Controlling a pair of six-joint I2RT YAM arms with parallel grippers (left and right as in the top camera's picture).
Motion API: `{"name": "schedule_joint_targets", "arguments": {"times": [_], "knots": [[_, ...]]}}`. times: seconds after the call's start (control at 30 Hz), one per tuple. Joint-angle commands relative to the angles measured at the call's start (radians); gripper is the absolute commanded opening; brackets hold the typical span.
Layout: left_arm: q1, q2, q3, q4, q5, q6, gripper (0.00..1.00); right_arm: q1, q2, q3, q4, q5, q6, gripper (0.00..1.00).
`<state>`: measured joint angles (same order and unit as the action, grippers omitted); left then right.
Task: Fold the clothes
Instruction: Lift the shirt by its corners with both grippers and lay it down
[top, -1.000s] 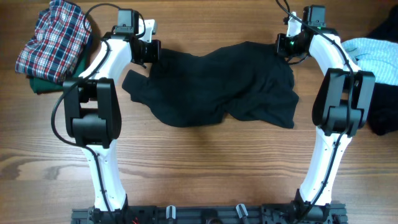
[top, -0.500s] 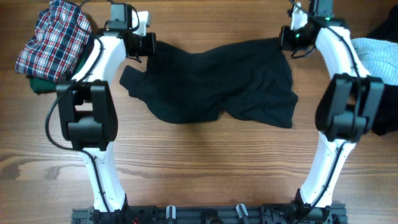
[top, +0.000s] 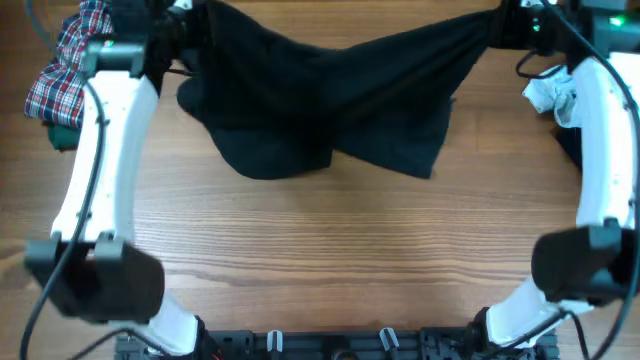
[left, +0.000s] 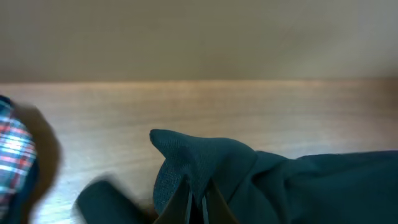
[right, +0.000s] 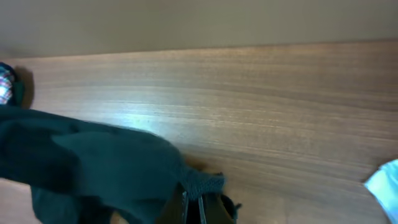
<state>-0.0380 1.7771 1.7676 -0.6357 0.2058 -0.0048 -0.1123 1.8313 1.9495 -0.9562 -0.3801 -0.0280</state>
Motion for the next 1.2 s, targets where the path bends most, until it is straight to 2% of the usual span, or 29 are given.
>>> {"name": "schedule_joint_targets", "arguments": {"times": [0.0,0.37,0.63,0.73,0.93,1.17], "knots": [[0.008,-0.111,0.026,-0.013,-0.050,-0.002,0.04,-0.005,-0.123,0.019,-0.033,0.042,-0.024,0.05],[0.008,-0.277,0.026,-0.078,-0.186,-0.002,0.04,-0.006,-0.374,0.019,-0.121,0.167,0.005,0.04],[0.008,-0.406,0.026,-0.149,-0.359,-0.004,0.04,-0.076,-0.521,0.019,-0.251,0.232,0.037,0.04],[0.008,-0.457,0.026,-0.169,-0.398,-0.039,0.04,-0.097,-0.559,0.019,-0.272,0.232,0.041,0.04],[0.008,-0.555,0.026,-0.187,-0.393,-0.094,0.04,-0.106,-0.631,0.020,-0.288,0.232,0.055,0.04],[0.008,-0.588,0.026,-0.237,-0.313,-0.120,0.04,-0.106,-0.680,0.020,-0.404,0.247,0.055,0.04]]}}
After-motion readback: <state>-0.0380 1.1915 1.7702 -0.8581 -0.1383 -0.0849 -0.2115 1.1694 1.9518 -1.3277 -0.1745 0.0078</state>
